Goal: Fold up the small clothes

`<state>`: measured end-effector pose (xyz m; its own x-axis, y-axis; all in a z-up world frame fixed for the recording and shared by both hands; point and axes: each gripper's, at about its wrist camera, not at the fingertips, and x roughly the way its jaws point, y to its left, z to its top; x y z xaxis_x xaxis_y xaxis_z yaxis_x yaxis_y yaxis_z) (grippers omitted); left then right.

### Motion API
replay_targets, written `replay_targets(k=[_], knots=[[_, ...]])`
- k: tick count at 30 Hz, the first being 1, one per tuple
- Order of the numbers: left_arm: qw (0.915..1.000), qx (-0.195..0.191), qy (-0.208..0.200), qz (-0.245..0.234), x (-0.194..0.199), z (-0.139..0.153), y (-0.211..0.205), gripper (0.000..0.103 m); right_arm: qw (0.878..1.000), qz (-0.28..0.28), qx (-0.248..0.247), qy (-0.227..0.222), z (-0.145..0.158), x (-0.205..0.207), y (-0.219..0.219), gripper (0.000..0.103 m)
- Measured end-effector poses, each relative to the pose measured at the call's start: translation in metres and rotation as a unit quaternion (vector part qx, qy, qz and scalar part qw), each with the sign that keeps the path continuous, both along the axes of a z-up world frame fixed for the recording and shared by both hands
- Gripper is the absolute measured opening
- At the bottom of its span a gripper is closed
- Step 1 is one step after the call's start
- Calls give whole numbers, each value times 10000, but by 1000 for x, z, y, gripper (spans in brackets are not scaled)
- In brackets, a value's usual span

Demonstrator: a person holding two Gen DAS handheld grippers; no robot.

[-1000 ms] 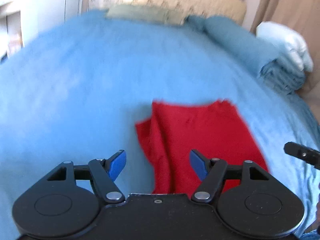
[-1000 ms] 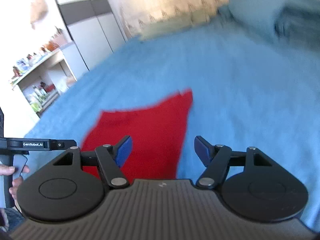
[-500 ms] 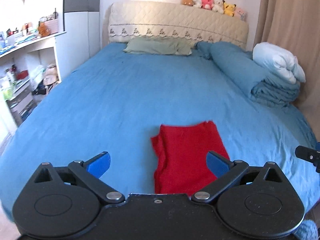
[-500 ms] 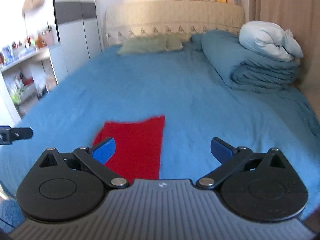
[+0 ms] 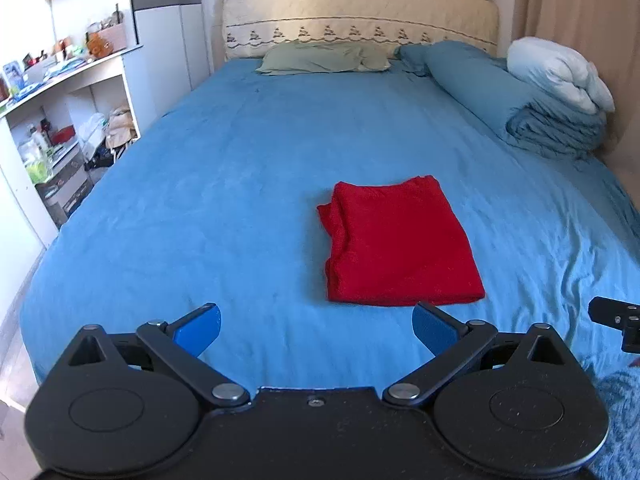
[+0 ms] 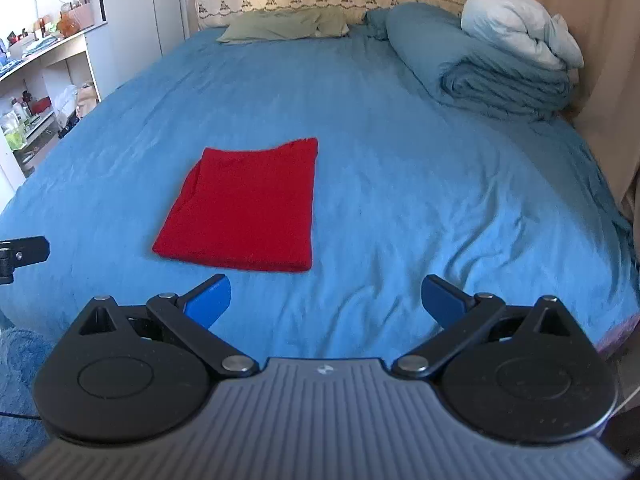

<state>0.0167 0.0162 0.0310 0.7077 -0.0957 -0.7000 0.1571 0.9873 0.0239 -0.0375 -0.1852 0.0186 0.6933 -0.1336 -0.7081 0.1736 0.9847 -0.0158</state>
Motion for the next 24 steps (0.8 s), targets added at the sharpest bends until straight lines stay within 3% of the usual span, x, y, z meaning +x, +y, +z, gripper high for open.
replay_targets(k=[24], knots=[[9999,8,-37,-99,-5,-1,-3,103,9998,-168,52,14,-5,-4,-7,103]])
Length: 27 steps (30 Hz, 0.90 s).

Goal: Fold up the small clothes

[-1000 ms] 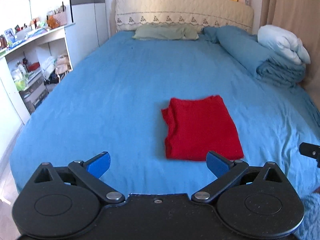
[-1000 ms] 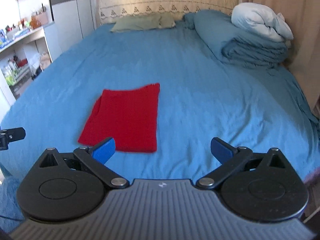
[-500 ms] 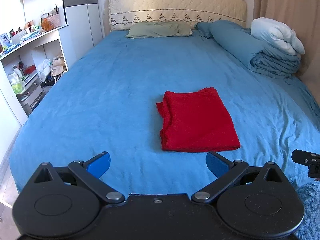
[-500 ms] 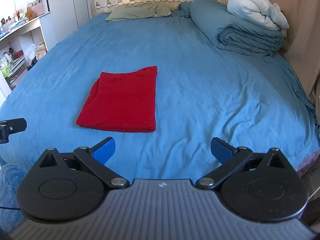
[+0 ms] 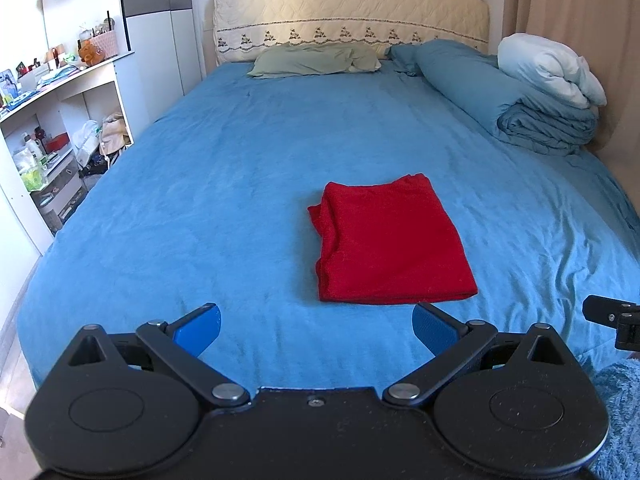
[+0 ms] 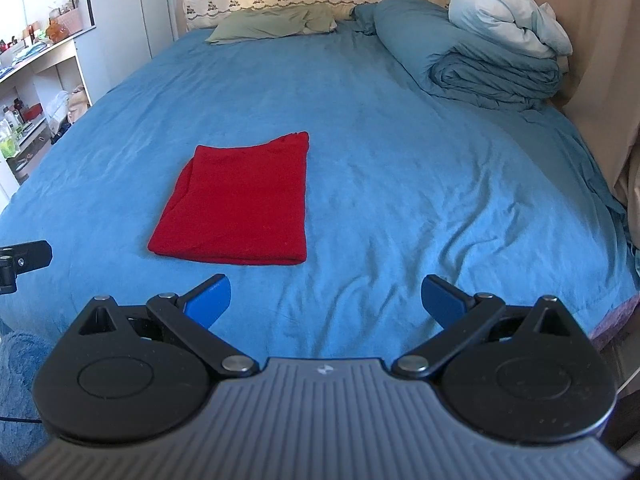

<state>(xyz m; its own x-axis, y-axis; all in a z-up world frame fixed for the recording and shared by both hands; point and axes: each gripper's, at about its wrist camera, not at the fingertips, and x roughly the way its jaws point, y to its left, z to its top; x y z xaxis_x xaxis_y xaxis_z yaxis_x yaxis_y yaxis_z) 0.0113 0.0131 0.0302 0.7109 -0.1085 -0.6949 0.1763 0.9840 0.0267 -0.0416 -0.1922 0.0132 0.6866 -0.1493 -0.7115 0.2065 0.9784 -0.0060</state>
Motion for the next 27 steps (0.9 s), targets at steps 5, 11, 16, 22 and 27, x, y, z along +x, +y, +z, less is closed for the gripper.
replay_targets(k=[5,11,16,22,27], knots=[[10000,13,-8,-2,0,-1,-1,103,10000,4,3,-2,0,0,-1,103],[10000,30,-16,5,0,-2,-2,103,10000,9,-2,0,0,0,-1,103],[10000,28,-23,0,0,-2,-1,103,10000,6,-6,5,0,0,-1,103],[10000,-39,-21,5,0,0,-1,103,10000,7,-2,-2,0,0,-1,103],[10000,-28,-57,-16,-2,1,-1,103,10000,19,3,0,0,1,-2,103]])
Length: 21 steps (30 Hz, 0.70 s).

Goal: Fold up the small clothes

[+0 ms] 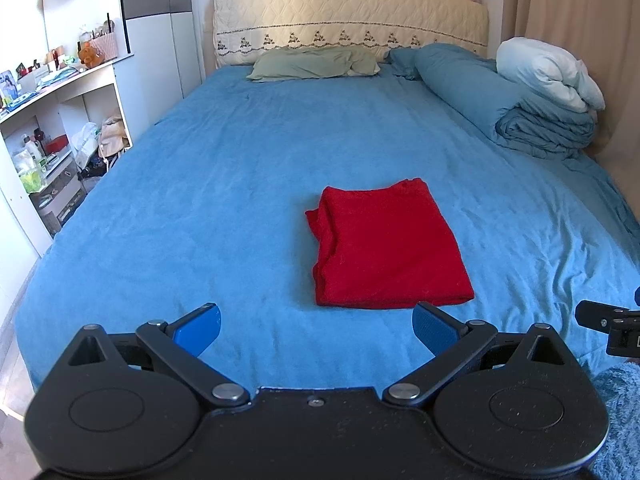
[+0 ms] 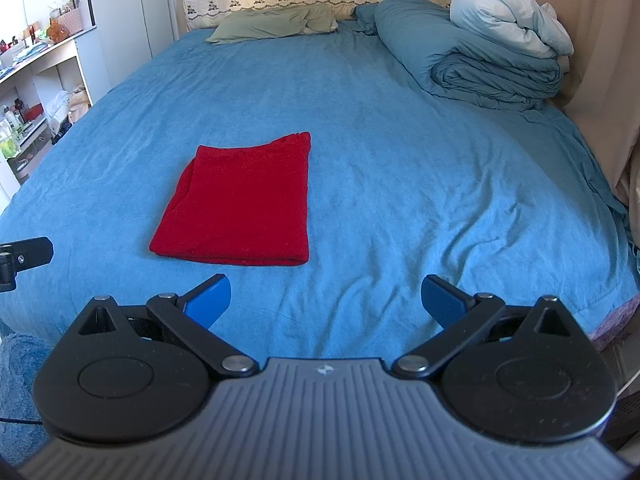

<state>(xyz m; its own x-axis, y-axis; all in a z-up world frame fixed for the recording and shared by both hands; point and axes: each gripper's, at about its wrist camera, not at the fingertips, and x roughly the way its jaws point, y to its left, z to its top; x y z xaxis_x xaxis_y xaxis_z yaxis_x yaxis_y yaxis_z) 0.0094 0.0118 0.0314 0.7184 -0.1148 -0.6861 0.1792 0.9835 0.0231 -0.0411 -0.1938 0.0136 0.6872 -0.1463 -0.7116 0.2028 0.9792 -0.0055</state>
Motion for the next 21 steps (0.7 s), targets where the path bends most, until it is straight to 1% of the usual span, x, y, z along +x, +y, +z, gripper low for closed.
replay_targets(k=[21], knots=[[10000,58,-48,40,-2,1,-3,103,10000,6,-11,-16,1,1,0,103]])
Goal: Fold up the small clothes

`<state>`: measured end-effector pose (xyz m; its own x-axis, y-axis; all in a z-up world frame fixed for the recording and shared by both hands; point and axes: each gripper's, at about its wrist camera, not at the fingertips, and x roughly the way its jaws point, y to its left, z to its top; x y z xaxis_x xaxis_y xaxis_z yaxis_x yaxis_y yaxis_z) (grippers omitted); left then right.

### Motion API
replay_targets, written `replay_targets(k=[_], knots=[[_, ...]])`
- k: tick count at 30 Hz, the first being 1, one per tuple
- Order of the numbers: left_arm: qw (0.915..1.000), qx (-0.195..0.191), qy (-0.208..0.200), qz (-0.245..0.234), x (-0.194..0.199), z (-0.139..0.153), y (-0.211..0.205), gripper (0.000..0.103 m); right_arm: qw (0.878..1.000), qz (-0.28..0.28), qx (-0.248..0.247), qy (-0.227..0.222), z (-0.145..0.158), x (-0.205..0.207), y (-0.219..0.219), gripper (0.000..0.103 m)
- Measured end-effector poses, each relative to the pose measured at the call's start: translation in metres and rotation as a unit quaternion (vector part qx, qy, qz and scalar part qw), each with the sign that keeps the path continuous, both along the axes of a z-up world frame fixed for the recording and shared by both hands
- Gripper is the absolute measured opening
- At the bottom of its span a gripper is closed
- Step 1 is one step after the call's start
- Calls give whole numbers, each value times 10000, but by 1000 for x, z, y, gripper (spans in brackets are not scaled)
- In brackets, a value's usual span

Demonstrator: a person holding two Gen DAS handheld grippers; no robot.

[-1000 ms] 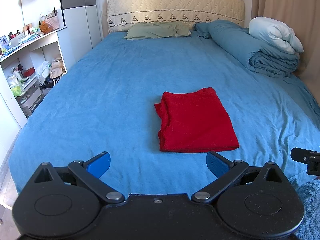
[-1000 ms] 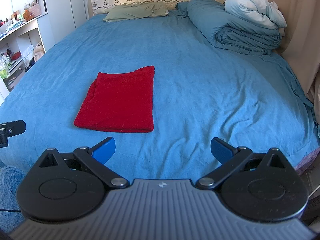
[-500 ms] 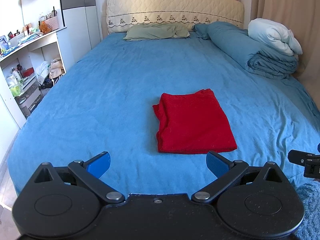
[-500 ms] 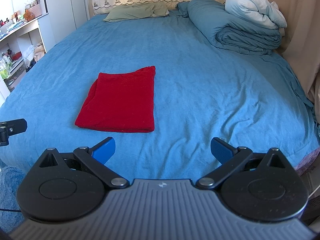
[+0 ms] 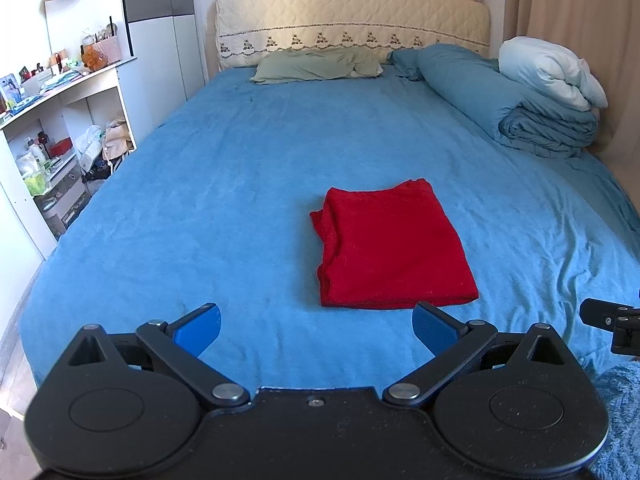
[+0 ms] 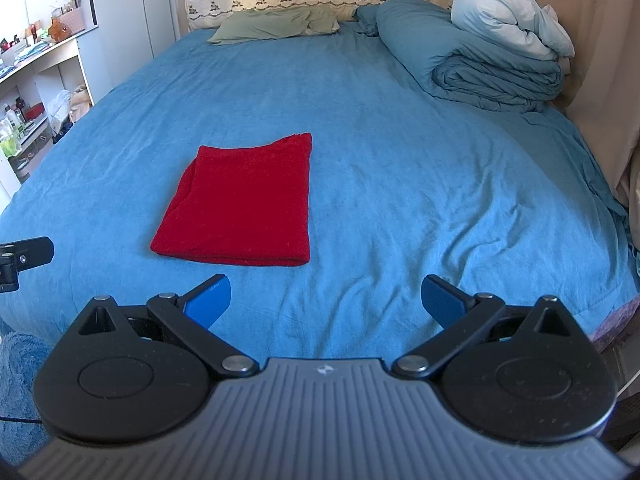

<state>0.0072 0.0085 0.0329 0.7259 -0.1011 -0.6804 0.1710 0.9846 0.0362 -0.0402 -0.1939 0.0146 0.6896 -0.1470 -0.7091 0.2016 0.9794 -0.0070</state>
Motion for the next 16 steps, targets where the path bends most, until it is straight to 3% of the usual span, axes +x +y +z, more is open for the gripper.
replay_targets(k=[16], knots=[[9998,-65,-182,-32,1,-1,5,103,10000,-38,25,-24,1,2,0,103]])
